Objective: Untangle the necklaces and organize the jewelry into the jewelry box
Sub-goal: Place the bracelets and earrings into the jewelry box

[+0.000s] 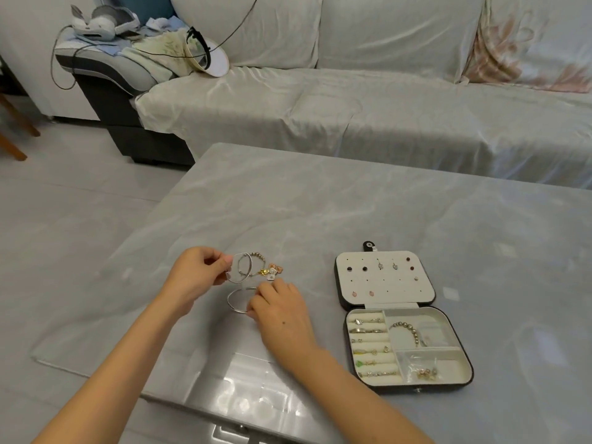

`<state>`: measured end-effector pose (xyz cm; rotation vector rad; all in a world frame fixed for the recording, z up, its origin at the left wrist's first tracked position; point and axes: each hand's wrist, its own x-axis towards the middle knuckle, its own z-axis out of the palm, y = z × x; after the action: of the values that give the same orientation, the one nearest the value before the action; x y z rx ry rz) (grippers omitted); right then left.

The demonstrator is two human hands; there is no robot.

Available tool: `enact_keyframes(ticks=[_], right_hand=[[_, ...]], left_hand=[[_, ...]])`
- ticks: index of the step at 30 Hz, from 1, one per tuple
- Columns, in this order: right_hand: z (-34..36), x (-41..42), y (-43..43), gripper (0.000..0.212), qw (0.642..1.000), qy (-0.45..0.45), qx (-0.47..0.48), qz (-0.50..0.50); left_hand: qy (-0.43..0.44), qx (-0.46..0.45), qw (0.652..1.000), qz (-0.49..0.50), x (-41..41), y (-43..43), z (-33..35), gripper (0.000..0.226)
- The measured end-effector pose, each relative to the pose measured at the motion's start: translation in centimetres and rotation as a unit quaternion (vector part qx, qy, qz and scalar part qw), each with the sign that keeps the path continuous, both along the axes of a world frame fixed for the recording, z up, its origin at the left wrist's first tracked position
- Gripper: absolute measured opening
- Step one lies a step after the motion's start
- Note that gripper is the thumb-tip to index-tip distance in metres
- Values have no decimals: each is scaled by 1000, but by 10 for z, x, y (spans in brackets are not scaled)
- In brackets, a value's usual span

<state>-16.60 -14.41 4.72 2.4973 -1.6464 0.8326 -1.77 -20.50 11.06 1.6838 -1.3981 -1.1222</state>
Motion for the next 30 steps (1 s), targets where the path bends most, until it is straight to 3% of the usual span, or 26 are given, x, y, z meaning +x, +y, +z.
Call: enact_keyframes(ticks=[2,5,7,10,13,19,22,26,30], right_hand=[[12,-28,19,11,998,-56,-36,4],[37,-94,50,20,990,-123,-58,-25],[44,-145,69,20,991,-117,-31,-62],[42,-208,88,22,993,-64,34,-95],[32,-238,87,22,996,8,72,-61],[31,-244,64,20,985,162,45,45],[35,-247,59,24,978,191,33,80],[34,-254,59,20,986,124,85,73],[44,-258,64,28,977,31,204,-53]], left_hand=[[30,0,999,-13,-12,3,3,21],[61,15,997,-47,-40,11,7,19],[76,28,993,-88,-66,19,10,18],[71,32,986,-150,-108,33,13,19],[48,28,978,-199,-143,41,15,16],[4,26,968,-250,-185,40,16,17],[-13,31,962,-271,-195,37,15,18],[-42,39,951,-305,-204,34,10,21],[-57,51,945,-318,-209,31,8,24]])
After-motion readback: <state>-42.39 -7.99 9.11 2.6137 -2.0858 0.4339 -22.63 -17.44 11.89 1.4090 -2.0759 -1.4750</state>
